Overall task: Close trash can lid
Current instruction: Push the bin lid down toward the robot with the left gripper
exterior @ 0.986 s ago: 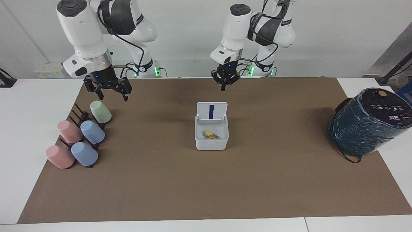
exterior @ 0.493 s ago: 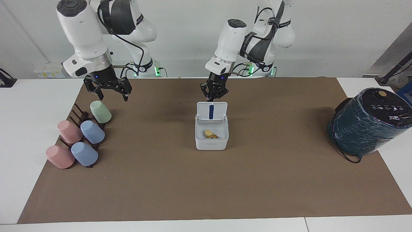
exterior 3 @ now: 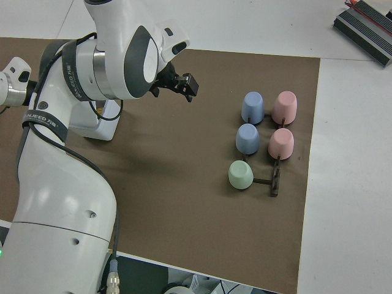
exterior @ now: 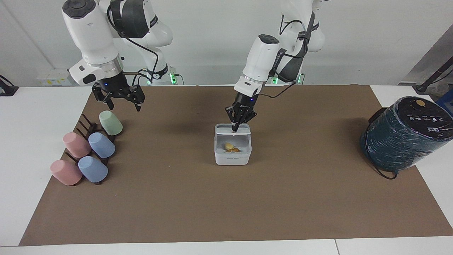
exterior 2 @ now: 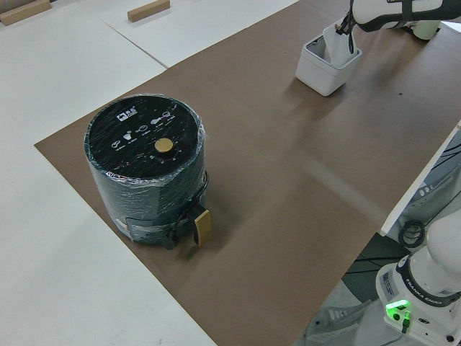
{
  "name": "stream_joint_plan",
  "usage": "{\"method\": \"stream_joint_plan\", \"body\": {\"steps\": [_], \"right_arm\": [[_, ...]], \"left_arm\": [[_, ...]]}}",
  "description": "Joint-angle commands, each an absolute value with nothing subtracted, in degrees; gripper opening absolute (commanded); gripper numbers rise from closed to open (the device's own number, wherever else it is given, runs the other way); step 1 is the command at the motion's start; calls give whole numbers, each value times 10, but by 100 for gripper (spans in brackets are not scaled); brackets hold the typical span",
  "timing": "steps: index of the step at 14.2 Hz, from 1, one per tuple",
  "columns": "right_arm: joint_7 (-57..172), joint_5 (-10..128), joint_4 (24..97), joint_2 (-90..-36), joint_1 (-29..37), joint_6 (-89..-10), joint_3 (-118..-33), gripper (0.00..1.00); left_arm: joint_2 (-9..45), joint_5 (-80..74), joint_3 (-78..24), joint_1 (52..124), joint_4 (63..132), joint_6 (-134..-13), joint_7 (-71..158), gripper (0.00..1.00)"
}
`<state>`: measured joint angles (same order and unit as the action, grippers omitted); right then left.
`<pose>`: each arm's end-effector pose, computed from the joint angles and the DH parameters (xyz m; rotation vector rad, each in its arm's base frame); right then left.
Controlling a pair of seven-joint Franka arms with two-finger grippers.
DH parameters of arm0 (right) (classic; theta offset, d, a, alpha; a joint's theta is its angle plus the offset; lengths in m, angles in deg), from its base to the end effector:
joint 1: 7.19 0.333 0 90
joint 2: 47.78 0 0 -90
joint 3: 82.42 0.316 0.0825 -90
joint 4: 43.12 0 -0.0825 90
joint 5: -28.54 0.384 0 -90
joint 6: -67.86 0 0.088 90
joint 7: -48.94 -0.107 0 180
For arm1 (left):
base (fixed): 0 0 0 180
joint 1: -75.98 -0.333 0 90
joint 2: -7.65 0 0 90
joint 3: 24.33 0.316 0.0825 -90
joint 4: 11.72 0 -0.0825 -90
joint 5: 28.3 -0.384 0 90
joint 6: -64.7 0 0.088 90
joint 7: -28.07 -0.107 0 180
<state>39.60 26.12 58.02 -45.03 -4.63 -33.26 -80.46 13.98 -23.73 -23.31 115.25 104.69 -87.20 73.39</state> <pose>0.5507 0.0402 0.5756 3.1010 -0.1194 0.0815 0.4829 -0.3783 0.4491 2.7119 0.2494 0.4791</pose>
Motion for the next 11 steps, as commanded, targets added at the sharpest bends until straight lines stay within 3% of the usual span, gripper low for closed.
{"method": "stream_joint_plan", "body": {"steps": [1,11], "right_arm": [[410,276,589,-443,-54,-340,-801,100],[410,276,589,-444,-54,-340,-801,100]], "left_arm": [[163,-229,-234,1152,1034,-891,730,6],[216,-230,-233,1150,1031,-948,726,6]]}}
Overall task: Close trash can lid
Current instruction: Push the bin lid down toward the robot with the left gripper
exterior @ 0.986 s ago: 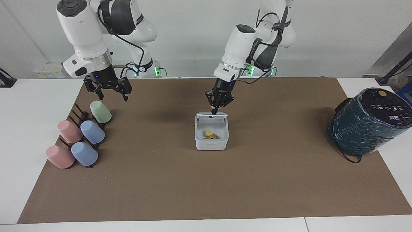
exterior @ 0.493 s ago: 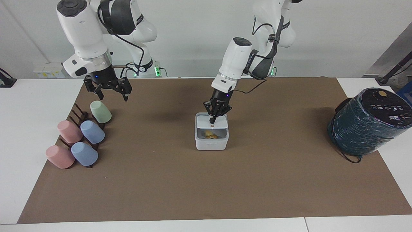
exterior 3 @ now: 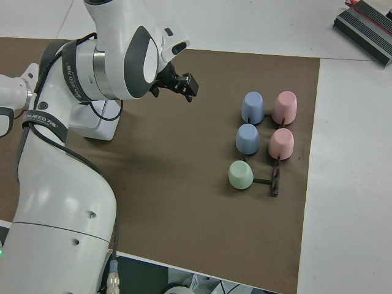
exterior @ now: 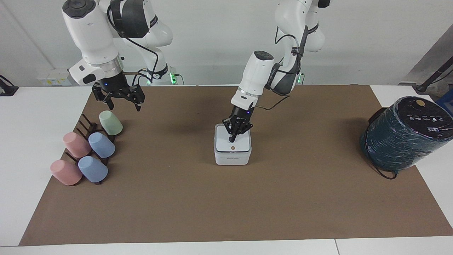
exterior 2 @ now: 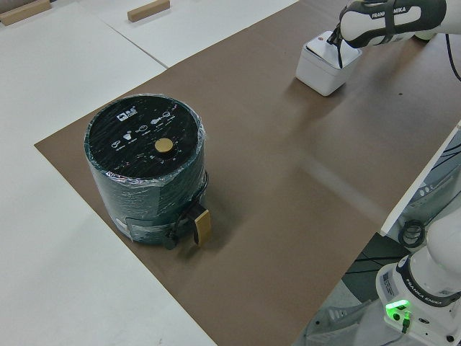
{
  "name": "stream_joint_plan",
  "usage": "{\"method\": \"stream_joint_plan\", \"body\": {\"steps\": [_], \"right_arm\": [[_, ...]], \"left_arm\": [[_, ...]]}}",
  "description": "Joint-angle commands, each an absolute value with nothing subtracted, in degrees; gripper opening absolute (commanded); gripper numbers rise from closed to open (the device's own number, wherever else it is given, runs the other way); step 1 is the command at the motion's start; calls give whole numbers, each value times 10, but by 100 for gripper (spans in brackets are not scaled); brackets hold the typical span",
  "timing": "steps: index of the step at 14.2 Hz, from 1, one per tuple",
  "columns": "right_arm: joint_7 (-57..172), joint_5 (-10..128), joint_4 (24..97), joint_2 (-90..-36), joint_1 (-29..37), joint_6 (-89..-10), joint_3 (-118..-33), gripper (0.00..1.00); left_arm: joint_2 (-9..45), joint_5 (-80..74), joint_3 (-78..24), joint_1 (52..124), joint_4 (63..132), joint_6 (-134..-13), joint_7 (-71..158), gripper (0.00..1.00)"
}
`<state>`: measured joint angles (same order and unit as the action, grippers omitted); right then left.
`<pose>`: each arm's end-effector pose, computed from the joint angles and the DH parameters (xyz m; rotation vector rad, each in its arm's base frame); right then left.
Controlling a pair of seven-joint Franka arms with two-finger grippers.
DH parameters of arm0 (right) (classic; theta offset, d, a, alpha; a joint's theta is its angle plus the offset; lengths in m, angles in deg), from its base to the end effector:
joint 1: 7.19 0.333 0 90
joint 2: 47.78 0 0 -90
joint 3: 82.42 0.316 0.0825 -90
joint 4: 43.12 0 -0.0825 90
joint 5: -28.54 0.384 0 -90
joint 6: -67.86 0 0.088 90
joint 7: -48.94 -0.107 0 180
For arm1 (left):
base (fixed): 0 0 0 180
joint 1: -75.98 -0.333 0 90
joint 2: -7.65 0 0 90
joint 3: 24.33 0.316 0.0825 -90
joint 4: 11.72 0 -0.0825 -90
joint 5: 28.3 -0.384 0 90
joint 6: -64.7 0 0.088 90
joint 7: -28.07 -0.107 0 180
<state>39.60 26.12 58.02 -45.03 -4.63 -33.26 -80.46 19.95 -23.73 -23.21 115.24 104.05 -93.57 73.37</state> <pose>0.5507 0.0402 0.5756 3.1010 -0.1194 0.0815 0.4979 -0.3874 0.4041 2.7011 0.2567 0.5052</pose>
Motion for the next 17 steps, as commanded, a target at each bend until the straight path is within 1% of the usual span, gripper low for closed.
{"method": "stream_joint_plan", "body": {"steps": [1,5,7,8,9,11,14,17], "right_arm": [[410,276,589,-444,-54,-340,-801,100],[410,276,589,-444,-54,-340,-801,100],[410,276,589,-443,-54,-340,-801,100],[410,276,589,-443,-54,-339,-801,100],[410,276,589,-443,-54,-339,-801,100],[410,276,589,-443,-54,-339,-801,100],[410,276,589,-443,-54,-339,-801,100],[410,276,589,-443,-54,-339,-801,100]], "left_arm": [[223,-230,-233,1150,1031,-953,725,6],[255,-232,-233,1155,1032,-978,725,6],[257,-238,-233,1154,1025,-972,727,7],[257,-238,-232,1153,1011,-960,727,8],[249,-238,-231,1150,998,-923,726,8],[229,-239,-226,1147,954,-808,725,8],[209,-238,-224,1111,865,-619,680,9],[206,-238,-223,1064,787,-455,580,9]]}}
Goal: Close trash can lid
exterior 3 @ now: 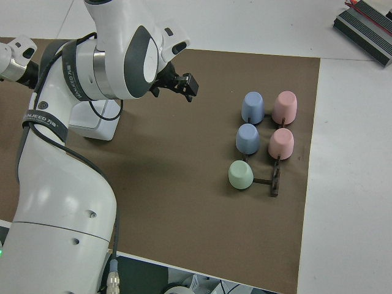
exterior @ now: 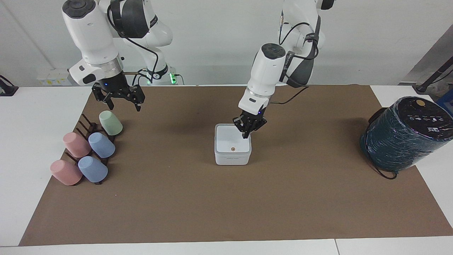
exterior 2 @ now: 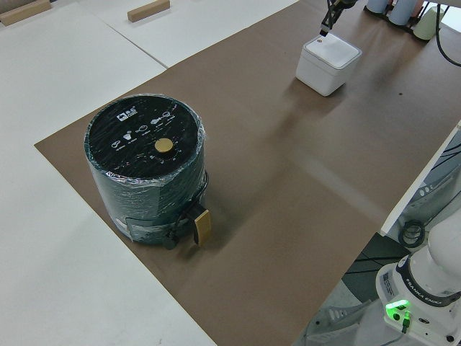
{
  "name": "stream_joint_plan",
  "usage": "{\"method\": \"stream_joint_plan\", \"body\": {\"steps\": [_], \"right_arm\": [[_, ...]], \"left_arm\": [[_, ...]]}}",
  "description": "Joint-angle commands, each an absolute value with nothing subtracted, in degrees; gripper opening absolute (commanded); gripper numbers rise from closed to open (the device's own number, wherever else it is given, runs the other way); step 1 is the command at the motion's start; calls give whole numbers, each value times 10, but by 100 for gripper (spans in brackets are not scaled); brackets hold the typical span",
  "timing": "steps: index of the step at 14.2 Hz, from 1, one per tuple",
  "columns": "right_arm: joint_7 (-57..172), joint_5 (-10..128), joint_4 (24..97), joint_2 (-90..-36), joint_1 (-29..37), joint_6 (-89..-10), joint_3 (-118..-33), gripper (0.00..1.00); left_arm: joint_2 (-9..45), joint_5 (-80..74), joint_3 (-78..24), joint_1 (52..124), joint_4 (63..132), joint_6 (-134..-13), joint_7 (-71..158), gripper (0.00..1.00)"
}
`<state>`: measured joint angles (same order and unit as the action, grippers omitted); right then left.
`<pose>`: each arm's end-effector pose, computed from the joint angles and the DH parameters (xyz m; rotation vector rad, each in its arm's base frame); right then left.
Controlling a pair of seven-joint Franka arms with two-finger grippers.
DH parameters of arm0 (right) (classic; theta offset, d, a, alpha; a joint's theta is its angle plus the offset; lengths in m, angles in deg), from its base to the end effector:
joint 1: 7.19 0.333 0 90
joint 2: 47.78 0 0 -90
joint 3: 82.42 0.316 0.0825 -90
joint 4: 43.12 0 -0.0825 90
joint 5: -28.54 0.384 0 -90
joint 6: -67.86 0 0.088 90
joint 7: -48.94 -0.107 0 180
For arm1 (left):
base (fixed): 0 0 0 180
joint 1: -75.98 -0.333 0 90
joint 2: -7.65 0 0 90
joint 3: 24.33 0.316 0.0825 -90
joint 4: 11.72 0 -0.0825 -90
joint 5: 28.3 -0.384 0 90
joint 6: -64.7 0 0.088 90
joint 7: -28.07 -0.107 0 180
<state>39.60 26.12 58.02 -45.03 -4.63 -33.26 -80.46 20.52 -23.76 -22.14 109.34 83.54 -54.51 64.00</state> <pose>0.5507 0.0402 0.5756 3.1010 -0.1194 0.0815 0.5517 -0.3407 0.4937 2.9705 0.1684 0.1877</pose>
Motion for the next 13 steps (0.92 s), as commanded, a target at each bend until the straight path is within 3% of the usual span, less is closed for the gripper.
{"method": "stream_joint_plan", "body": {"steps": [1,11,13], "right_arm": [[410,276,589,-443,-54,-340,-801,100],[410,276,589,-443,-54,-340,-801,100],[410,276,589,-443,-54,-339,-801,100]], "left_arm": [[197,-238,-223,1044,778,-422,543,9],[104,-265,-218,792,798,-248,117,9],[91,-295,-218,789,798,-248,115,20]]}}
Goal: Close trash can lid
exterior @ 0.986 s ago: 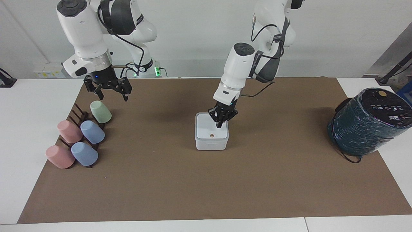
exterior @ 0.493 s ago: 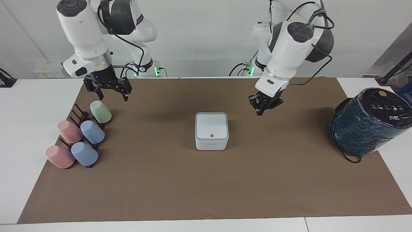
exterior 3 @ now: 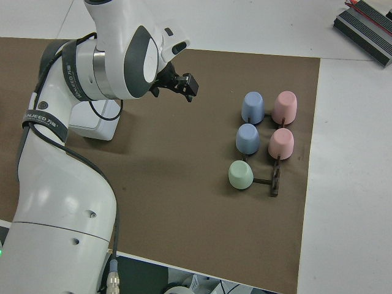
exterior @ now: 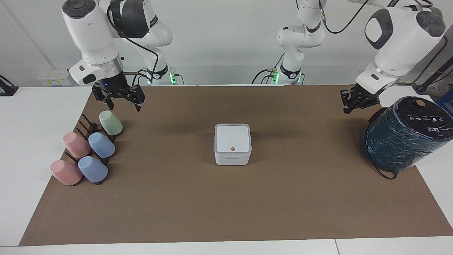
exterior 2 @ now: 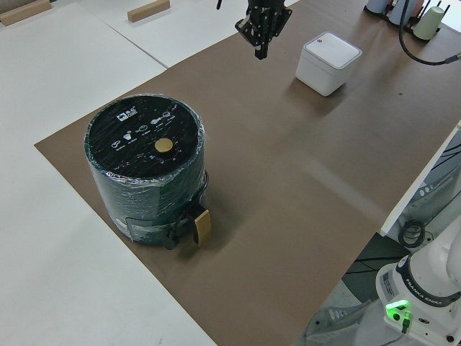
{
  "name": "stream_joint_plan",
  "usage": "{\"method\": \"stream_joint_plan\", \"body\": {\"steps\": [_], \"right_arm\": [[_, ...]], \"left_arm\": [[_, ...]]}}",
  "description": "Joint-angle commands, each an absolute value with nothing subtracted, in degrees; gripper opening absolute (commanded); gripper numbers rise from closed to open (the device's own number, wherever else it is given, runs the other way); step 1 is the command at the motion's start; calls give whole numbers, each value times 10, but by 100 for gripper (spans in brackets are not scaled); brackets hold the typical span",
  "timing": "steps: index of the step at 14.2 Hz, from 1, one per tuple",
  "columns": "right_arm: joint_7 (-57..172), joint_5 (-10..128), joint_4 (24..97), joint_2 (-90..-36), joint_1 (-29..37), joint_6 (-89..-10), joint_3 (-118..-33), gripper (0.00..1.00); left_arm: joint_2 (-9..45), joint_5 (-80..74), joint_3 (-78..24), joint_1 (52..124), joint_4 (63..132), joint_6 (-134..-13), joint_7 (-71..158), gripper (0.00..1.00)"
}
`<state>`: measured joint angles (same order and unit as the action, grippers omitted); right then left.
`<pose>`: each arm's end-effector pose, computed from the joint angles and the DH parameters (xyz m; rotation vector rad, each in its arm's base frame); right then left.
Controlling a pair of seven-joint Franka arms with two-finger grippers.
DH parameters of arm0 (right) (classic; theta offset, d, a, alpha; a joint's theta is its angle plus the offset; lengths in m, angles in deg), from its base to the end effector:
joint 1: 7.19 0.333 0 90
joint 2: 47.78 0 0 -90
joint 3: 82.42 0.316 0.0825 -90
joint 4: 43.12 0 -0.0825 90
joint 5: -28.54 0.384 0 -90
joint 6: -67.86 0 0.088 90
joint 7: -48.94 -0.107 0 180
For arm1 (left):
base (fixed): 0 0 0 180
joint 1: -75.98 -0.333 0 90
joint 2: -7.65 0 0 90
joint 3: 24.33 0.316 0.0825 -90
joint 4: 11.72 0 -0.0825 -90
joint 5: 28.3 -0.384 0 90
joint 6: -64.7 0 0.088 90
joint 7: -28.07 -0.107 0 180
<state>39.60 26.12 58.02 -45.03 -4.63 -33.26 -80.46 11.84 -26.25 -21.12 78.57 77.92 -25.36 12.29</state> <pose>0.5507 0.0402 0.5756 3.1010 -0.1194 0.0815 0.5748 0.0013 0.5864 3.0726 -0.4070 -0.0938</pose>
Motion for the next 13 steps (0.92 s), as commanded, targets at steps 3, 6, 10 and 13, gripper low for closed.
{"method": "stream_joint_plan", "body": {"steps": [3,6,10,13], "right_arm": [[410,276,589,-443,-54,-340,-801,100],[410,276,589,-443,-54,-340,-801,100],[410,276,589,-444,-54,-339,-801,100],[410,276,589,-443,-54,-339,-801,100]], "left_arm": [[85,-314,-226,798,792,-264,137,55],[84,-314,-230,813,798,-298,189,100],[84,-313,-231,816,798,-299,195,100],[84,-313,-232,819,800,-296,196,100]]}}
